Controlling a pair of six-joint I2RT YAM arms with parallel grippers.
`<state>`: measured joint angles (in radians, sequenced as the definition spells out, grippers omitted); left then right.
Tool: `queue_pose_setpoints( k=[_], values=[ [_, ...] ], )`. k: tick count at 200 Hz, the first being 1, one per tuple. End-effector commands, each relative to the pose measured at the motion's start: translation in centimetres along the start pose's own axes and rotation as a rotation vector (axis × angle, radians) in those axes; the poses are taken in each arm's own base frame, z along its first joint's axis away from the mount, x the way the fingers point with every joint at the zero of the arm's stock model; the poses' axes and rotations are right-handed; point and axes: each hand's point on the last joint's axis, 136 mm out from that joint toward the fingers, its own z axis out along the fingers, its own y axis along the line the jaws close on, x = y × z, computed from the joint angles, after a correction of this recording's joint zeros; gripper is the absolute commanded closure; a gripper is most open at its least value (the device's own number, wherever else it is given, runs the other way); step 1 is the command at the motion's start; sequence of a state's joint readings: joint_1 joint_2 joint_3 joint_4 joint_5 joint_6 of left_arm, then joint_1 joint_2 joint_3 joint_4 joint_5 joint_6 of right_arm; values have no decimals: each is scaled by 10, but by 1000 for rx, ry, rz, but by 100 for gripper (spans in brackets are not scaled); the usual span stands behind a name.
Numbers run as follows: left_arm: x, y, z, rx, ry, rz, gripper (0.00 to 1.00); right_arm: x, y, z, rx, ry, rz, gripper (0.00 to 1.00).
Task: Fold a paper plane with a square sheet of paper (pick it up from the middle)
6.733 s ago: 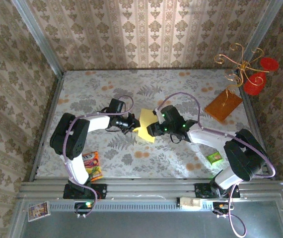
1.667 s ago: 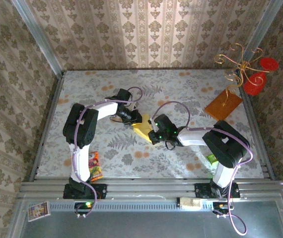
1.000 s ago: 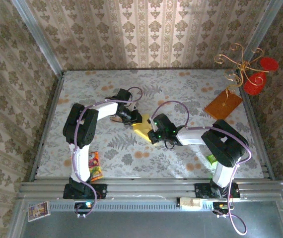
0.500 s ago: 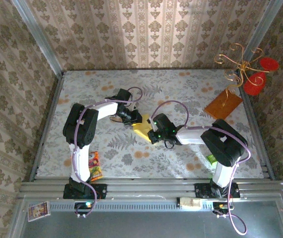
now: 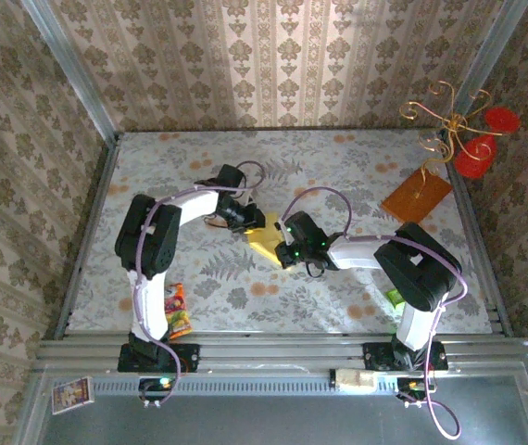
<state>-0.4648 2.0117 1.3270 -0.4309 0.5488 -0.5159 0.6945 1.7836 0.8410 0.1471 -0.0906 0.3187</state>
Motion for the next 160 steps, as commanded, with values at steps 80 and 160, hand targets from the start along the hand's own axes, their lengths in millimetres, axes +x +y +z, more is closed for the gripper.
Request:
queue_pose_setpoints(
  k=[80, 160],
  values=[
    [16, -20, -50, 153, -184, -227, 74, 13, 8, 14, 44, 140, 164, 92],
    [53, -12, -5, 102, -112, -317, 87, 18, 3, 16, 69, 161, 163, 92]
  ],
)
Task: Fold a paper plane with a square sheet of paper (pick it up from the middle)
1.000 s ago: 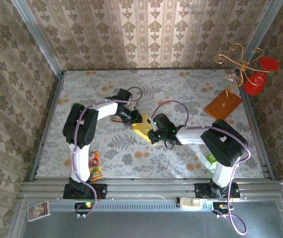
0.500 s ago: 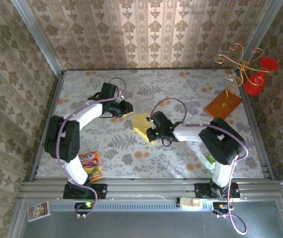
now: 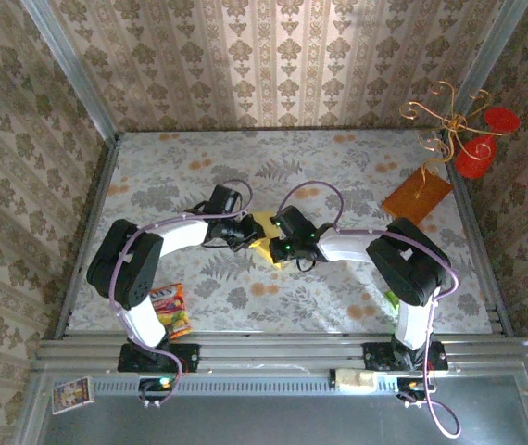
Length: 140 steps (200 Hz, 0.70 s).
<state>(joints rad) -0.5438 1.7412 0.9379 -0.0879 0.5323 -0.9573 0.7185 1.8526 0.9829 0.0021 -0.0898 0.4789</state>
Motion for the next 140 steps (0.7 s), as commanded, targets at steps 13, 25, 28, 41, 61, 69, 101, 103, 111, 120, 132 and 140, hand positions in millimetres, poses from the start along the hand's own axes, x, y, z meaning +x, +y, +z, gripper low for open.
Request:
queue_pose_setpoints(
  k=[13, 25, 28, 41, 61, 69, 101, 103, 111, 120, 132, 140],
  values=[
    [3, 12, 9, -20, -1, -52, 89, 24, -13, 8, 59, 88, 19, 92],
    [5, 13, 11, -21, 4, -55, 89, 25, -13, 9, 61, 88, 19, 92],
    [5, 14, 11, -22, 6, -55, 89, 25, -14, 9, 60, 89, 20, 92],
    [6, 15, 12, -25, 9, -53, 90, 25, -13, 9, 60, 90, 21, 92],
    [7, 19, 14, -36, 14, -52, 90, 25, -14, 9, 62, 91, 24, 92],
    [7, 21, 15, -41, 16, -54, 90, 26, -14, 10, 63, 94, 24, 92],
    [8, 25, 18, -52, 23, -54, 90, 27, -15, 10, 66, 97, 23, 92],
    [8, 26, 18, -53, 23, -55, 90, 27, -15, 10, 67, 96, 24, 92],
    [8, 26, 19, -55, 23, -53, 90, 27, -15, 10, 68, 98, 23, 92],
    [7, 27, 19, -58, 23, -54, 90, 27, -16, 10, 68, 98, 24, 92],
    [7, 29, 19, -61, 24, -54, 90, 28, -15, 11, 67, 101, 25, 92],
    [7, 30, 20, -64, 26, -53, 90, 27, -15, 11, 65, 99, 25, 92]
  ],
)
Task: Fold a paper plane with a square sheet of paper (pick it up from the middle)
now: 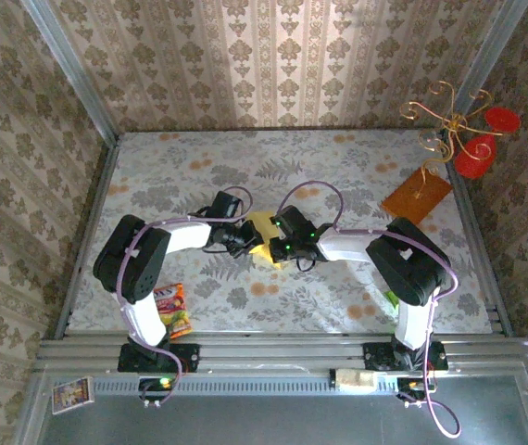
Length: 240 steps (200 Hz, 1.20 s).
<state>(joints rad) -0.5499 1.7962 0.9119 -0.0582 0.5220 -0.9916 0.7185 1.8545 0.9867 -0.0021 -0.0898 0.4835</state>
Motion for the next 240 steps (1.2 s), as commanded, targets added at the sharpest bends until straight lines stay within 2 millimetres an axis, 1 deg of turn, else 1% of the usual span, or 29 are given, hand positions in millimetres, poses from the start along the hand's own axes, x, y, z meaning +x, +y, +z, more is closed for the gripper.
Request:
queue_pose_setpoints(
  k=[1, 41, 81, 116, 134, 152, 168, 177, 185, 203, 214, 229, 240],
  values=[
    [1, 8, 4, -23, 3, 1, 90, 27, -15, 10, 64, 97, 21, 92],
    [0, 12, 7, -33, 6, 0, 90, 28, -15, 10, 64, 100, 21, 92],
    [3, 21, 9, -68, 22, -17, 90, 27, -13, 9, 55, 98, 23, 91],
    [3, 26, 10, -91, 28, -24, 91, 21, -9, 4, 44, 86, 23, 89],
    [4, 28, 10, -98, 32, -24, 91, 15, -4, 0, 31, 73, 22, 87],
    [4, 29, 10, -106, 35, -24, 91, 5, 1, -10, 22, 51, 29, 81],
    [4, 30, 9, -111, 36, -22, 91, -5, 3, -23, 23, 18, 41, 70],
    [4, 30, 9, -112, 35, -21, 91, -11, 0, -31, 40, -9, 49, 64],
    [4, 30, 9, -113, 36, -21, 91, -14, -5, -38, 68, -28, 67, 62],
    [4, 30, 9, -113, 35, -21, 91, -18, -12, -51, 85, -46, 94, 61],
    [3, 28, 9, -111, 33, -18, 91, -18, -12, -56, 76, -55, 98, 61],
    [4, 29, 9, -113, 34, -19, 91, -13, -5, -59, 26, -46, 93, 61],
    [3, 29, 8, -112, 32, -18, 91, -10, 3, -60, -20, -28, 86, 65]
  ],
)
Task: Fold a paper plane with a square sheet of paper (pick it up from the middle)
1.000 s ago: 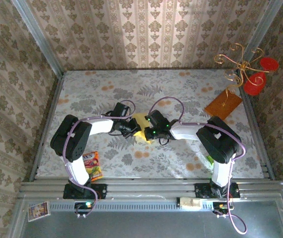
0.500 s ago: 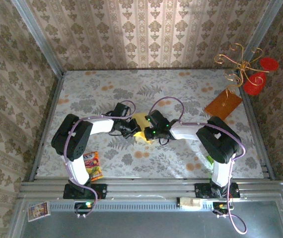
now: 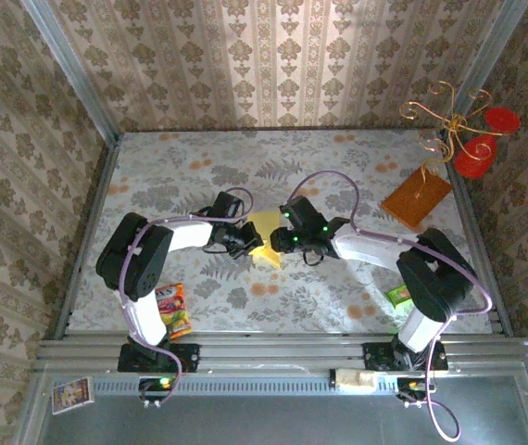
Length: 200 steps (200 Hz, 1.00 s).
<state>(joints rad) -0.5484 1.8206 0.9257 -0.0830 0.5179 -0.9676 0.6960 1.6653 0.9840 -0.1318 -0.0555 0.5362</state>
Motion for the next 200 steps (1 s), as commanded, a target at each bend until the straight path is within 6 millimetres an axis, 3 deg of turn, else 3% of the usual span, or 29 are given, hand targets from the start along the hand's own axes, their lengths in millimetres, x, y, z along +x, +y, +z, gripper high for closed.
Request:
queue_pose_setpoints(
  k=[1, 31, 57, 126, 200],
  values=[
    [3, 21, 5, -84, 19, -24, 91, 15, 2, -4, -34, 50, 20, 66],
    [3, 22, 5, -85, 20, -25, 91, 30, 16, 3, -114, 135, 9, 83],
    [3, 21, 5, -81, 19, -23, 91, 36, 31, 9, -167, 171, -11, 90],
    [4, 18, 4, -64, 24, -15, 91, 38, 41, 29, -185, 207, -23, 93],
    [7, 16, 5, -52, 37, -10, 91, 37, 31, 49, -127, 226, -21, 94]
  ],
)
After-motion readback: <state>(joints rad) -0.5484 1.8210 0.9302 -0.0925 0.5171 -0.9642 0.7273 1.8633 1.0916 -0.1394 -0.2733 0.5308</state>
